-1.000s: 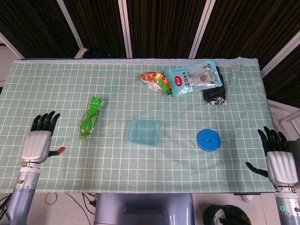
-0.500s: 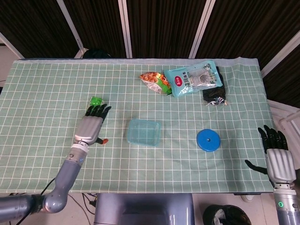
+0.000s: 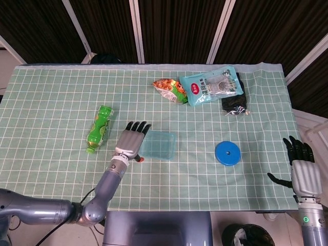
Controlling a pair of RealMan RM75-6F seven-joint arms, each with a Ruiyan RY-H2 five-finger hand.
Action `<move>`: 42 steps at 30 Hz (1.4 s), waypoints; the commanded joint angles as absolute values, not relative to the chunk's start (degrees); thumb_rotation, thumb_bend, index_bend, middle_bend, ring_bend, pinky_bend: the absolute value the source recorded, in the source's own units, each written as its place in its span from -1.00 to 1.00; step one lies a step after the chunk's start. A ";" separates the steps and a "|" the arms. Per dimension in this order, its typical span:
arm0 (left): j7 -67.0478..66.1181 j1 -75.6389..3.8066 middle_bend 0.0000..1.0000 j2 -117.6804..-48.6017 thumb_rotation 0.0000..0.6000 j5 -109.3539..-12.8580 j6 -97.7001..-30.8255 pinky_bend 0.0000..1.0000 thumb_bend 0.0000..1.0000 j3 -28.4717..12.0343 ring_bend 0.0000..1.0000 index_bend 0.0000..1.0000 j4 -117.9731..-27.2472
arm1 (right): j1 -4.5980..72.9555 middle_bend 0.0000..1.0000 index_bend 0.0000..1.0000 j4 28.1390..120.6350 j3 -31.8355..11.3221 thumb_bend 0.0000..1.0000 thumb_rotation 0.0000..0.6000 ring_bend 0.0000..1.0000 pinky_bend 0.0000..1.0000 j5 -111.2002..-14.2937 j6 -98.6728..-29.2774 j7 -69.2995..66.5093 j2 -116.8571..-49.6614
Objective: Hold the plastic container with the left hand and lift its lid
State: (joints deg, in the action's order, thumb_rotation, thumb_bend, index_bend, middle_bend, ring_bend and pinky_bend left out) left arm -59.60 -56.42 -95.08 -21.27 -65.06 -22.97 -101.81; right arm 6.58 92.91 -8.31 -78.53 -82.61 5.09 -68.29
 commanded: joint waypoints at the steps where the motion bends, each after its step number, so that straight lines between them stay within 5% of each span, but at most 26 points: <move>1: -60.02 -58.63 -1.00 -96.63 1.00 -18.60 -64.10 -1.00 -1.00 -23.40 -1.00 -1.00 -99.45 | 6.63 -1.00 -1.00 93.10 -8.30 -0.70 1.00 -1.00 -1.00 -78.21 -82.32 5.14 -68.22; 20: -59.25 -67.26 -1.00 -102.14 1.00 -11.09 -54.96 -1.00 -1.00 -22.11 -1.00 -1.00 -85.41 | 7.06 -1.00 -1.00 94.17 -8.45 -0.70 1.00 -1.00 -1.00 -75.87 -80.64 6.06 -68.10; 24: -58.49 -68.52 -0.93 -103.35 1.00 -11.69 -53.23 -0.67 -0.99 -21.67 -0.87 -0.91 -82.84 | 7.04 -1.00 -1.00 94.39 -8.51 -0.70 1.00 -1.00 -1.00 -75.57 -80.59 6.00 -68.01; 28: -56.40 -69.32 -0.46 -104.72 1.00 -16.08 -51.87 -0.15 -0.88 -20.95 -0.43 -0.48 -80.12 | 7.02 -1.00 -1.00 94.67 -8.48 -0.70 1.00 -1.00 -1.00 -75.51 -80.60 5.92 -67.93; 31: -53.92 -69.20 -0.32 -105.25 1.00 -20.47 -50.73 -0.09 -0.87 -20.32 -0.32 -0.40 -79.24 | 7.01 -1.00 -1.00 95.04 -8.34 -0.70 1.00 -1.00 -1.00 -75.53 -80.46 5.87 -67.81; 42: -42.64 -67.74 -0.33 -100.93 1.00 -39.42 -37.97 -0.12 -0.87 -17.71 -0.36 -0.39 -78.85 | 8.34 -1.00 -1.00 97.35 -8.21 -0.70 1.00 -1.00 -1.00 -77.41 -80.21 8.53 -68.21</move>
